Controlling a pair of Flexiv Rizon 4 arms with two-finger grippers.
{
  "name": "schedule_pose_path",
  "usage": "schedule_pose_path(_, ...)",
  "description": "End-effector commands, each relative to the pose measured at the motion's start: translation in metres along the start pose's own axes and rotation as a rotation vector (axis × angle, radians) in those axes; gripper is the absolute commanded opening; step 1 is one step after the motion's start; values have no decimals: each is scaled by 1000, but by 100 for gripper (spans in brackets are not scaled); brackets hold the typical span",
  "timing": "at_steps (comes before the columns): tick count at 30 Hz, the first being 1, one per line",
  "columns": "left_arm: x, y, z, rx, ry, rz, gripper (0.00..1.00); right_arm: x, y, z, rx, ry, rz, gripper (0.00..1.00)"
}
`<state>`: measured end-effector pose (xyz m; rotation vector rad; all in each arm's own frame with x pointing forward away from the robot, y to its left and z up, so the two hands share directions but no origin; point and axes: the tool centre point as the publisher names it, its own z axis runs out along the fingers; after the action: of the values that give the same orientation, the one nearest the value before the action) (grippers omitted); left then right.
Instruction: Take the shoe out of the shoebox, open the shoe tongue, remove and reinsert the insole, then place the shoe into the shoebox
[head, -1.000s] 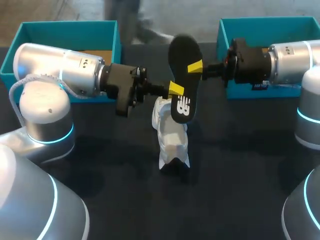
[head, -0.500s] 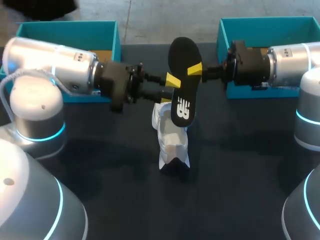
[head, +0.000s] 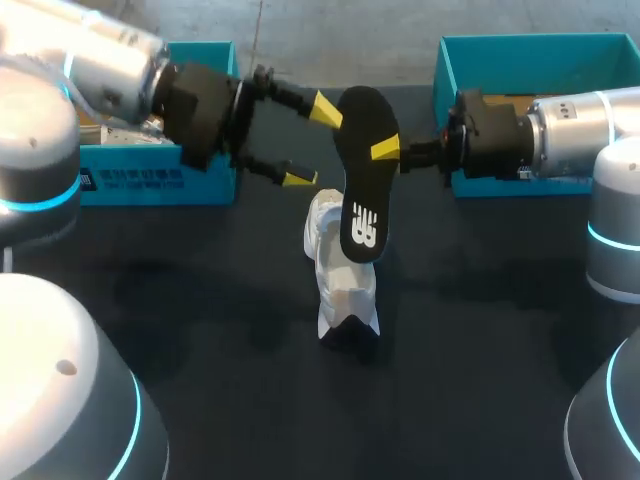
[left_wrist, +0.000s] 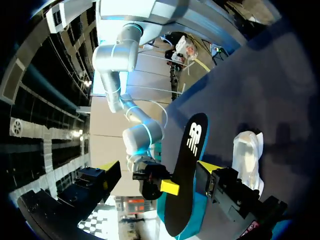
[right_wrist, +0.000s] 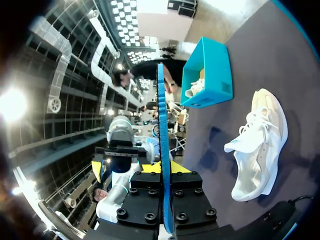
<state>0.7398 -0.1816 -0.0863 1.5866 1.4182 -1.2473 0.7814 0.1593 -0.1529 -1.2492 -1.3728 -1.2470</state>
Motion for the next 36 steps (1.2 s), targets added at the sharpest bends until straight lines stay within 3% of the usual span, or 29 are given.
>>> schedule_pose_path(1, -16, 10, -10, 73, 250, -32, 100, -4, 1, 6, -3, 5, 0, 0)
schedule_pose_path(10, -28, 22, -25, 127, 483, -55, 100, -9, 0, 8, -8, 12, 1, 0)
schedule_pose_path(16, -37, 35, -36, 109, 632, -24, 100, -11, 1, 11, -10, 8, -1, 0)
schedule_pose_path(22, -48, 43, -35, 95, 700, 10, 100, -10, 5, 11, -16, 6, -11, 0)
schedule_pose_path(36, -66, 53, -26, 48, 980, -24, 100, -10, 10, 11, -16, 3, -15, 0)
